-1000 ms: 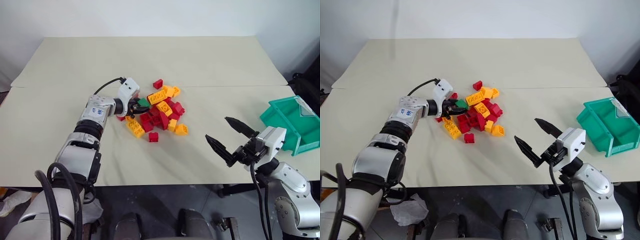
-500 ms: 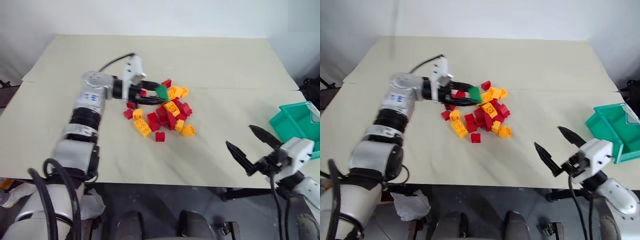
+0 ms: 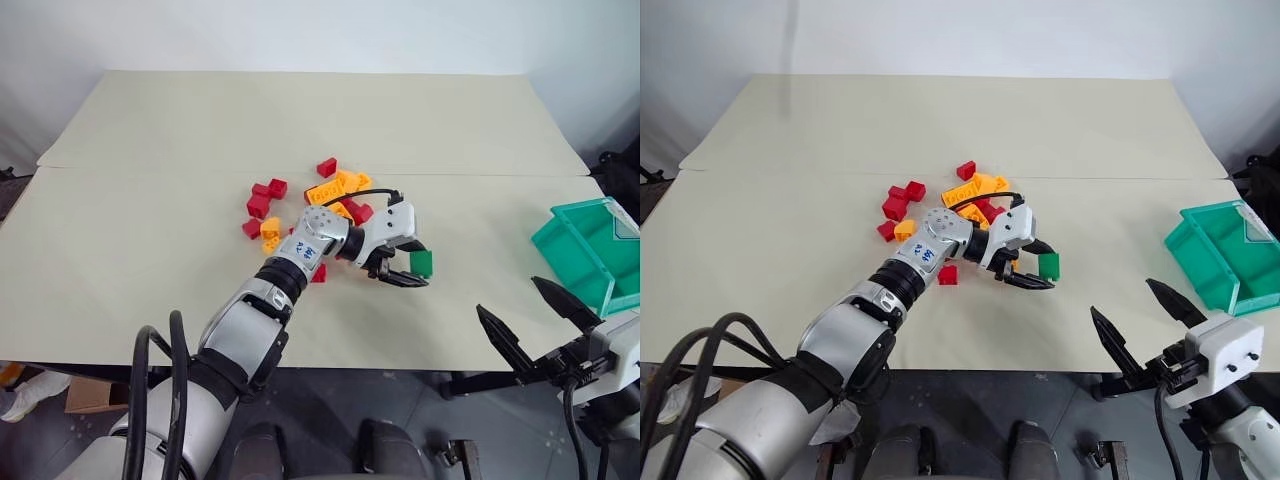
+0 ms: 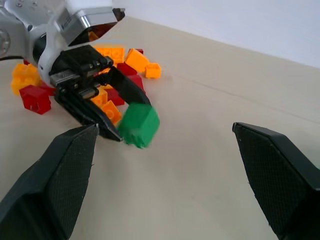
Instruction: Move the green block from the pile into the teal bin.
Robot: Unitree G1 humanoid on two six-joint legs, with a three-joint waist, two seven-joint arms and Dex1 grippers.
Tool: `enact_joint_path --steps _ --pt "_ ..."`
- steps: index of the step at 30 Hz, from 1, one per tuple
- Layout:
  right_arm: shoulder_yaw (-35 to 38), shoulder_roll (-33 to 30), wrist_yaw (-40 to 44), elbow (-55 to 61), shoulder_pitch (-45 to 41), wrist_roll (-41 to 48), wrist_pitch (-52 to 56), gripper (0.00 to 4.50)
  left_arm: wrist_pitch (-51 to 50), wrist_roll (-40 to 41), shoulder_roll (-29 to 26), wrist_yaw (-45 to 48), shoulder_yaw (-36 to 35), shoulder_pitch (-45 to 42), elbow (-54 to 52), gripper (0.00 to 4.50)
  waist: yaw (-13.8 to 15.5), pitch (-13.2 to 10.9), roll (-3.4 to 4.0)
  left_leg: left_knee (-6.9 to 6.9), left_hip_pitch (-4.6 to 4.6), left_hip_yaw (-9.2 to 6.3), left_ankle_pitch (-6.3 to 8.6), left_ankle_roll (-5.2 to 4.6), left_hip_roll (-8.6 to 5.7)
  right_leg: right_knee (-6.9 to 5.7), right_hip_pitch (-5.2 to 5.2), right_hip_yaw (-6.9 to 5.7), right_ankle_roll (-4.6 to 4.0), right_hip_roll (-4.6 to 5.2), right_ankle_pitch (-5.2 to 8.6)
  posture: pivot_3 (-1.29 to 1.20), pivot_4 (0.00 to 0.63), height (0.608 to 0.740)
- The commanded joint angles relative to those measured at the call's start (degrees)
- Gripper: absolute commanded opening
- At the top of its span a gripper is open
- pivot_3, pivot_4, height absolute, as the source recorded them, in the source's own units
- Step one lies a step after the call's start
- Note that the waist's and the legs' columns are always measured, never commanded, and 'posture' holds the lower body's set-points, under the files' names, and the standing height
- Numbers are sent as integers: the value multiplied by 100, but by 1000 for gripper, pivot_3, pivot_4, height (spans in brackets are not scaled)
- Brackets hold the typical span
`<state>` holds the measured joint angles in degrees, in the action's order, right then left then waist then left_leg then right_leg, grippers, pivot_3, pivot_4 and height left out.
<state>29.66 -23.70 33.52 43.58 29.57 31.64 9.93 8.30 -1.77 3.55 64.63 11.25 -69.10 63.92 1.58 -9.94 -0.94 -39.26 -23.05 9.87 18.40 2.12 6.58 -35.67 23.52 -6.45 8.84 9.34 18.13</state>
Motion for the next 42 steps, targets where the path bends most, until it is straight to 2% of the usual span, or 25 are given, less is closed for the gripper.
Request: enact_joint_path --steps 1,7,14,16,19,21,27,33,40,42 --pt "61 84 -69 282 189 73 -127 4500 164 384 54 478 -247 70 -253 4481 14 0 0 1 -1 -1 0 -1 0 0 0 -1 0 0 0 0 150 740" --pt "319 -166 132 163 349 247 -37 4500 522 602 -294 915 -523 259 -236 4481 -12 1 2 0 -1 -2 1 -1 0 0 0 -2 0 0 0 0 150 740" --pt "253 -735 257 28 61 808 539 4500 952 1331 -1181 1594 -1289 637 -644 4481 -19 4 7 -3 6 -5 0 -1 3 -21 1 -1 -3 0 1 0 150 740" --pt "-144 -1134 381 -232 -433 685 836 4500 827 1560 -1817 1754 -1587 1096 -1038 4481 -15 4 6 -6 5 -6 0 -2 2 -18 -4 -1 -3 0 1 0 150 740" --pt "-703 -1532 492 -623 -1269 453 1038 4500 464 1820 -2466 1602 -1876 1742 -1789 4481 -161 4 5 -12 10 -6 3 -4 3 -21 0 4 -4 0 1 0 150 740" --pt "-1051 -1559 323 -836 -1920 455 1284 4500 176 1951 -2729 1394 -1987 2250 -2444 4481 -167 3 7 -13 11 -17 0 -2 3 -39 4 1 -4 0 1 0 150 740" --pt "-2237 -1426 -269 -1899 -3664 -415 1979 4500 -1053 2549 -3377 798 -2421 4304 -4836 4481 -165 6 4 -35 -1 -25 5 -2 4 -44 1 1 -1 0 -1 0 150 740" --pt "-2772 -1230 -778 -2880 -4607 -1166 2411 4500 -1702 2890 -3469 202 -2475 5310 -6265 4481 -113 6 6 -48 -6 -24 5 -2 6 -53 4 1 -1 1 -1 0 150 740" --pt "-3018 -842 -671 -3195 -4942 -1146 2941 4500 -1884 3044 -3428 -59 -2329 5403 -6699 4481 -171 6 7 -47 -5 -22 5 -2 8 -61 7 1 -1 1 -1 0 150 740" --pt "-3050 -809 -693 -3238 -4958 -1237 2966 4104 -1880 3056 -3420 -49 -2283 5363 -6697 4500 -174 7 8 -47 -5 -21 5 -2 8 -61 7 1 -1 1 -1 0 150 740"
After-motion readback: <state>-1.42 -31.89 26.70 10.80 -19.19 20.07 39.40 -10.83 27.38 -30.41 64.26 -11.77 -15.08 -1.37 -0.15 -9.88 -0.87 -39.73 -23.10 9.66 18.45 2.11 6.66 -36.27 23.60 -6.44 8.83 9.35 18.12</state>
